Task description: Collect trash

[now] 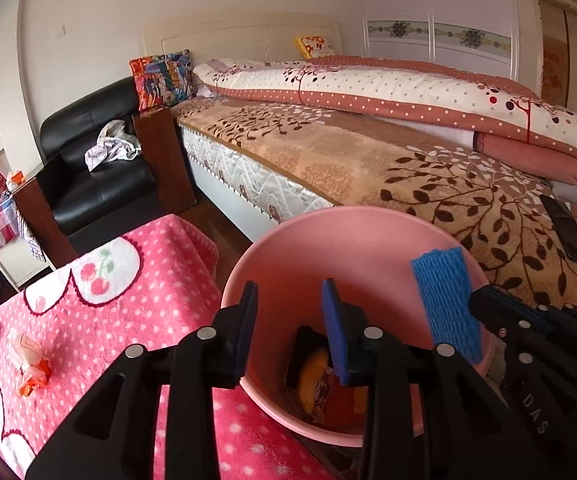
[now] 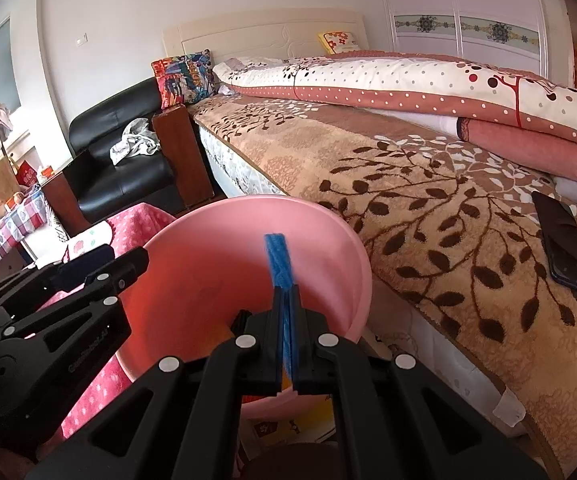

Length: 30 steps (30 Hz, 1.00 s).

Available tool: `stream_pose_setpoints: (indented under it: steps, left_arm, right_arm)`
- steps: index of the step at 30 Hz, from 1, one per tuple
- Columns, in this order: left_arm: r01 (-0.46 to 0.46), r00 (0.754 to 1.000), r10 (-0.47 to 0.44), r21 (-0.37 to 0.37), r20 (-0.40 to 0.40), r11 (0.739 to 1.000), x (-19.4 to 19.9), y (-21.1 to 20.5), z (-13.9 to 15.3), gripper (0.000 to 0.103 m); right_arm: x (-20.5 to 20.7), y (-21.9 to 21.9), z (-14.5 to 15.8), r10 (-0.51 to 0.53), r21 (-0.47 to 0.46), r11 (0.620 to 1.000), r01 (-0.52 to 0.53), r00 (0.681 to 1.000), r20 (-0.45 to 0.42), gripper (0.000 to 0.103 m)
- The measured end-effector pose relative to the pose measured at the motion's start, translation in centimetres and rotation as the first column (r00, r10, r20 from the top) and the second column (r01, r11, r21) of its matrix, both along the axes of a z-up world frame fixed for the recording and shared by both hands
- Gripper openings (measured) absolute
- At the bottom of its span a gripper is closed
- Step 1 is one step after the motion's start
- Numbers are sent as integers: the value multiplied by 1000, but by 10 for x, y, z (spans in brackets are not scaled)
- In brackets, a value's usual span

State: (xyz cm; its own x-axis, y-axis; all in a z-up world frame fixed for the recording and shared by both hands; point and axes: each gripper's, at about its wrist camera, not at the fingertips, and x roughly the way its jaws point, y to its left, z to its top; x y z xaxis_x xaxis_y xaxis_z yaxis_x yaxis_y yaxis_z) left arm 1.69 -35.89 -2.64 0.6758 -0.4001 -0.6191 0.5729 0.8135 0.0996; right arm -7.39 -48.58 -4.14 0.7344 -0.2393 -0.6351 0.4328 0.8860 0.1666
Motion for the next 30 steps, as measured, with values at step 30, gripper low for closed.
stream_pose_setpoints:
  steps: [30]
  left_arm:
    - [-66,997,69,-68,43,996,-24,76,30,35]
  right_arm:
    - [-9,61,29,113,-39,993,-111,991,70,34]
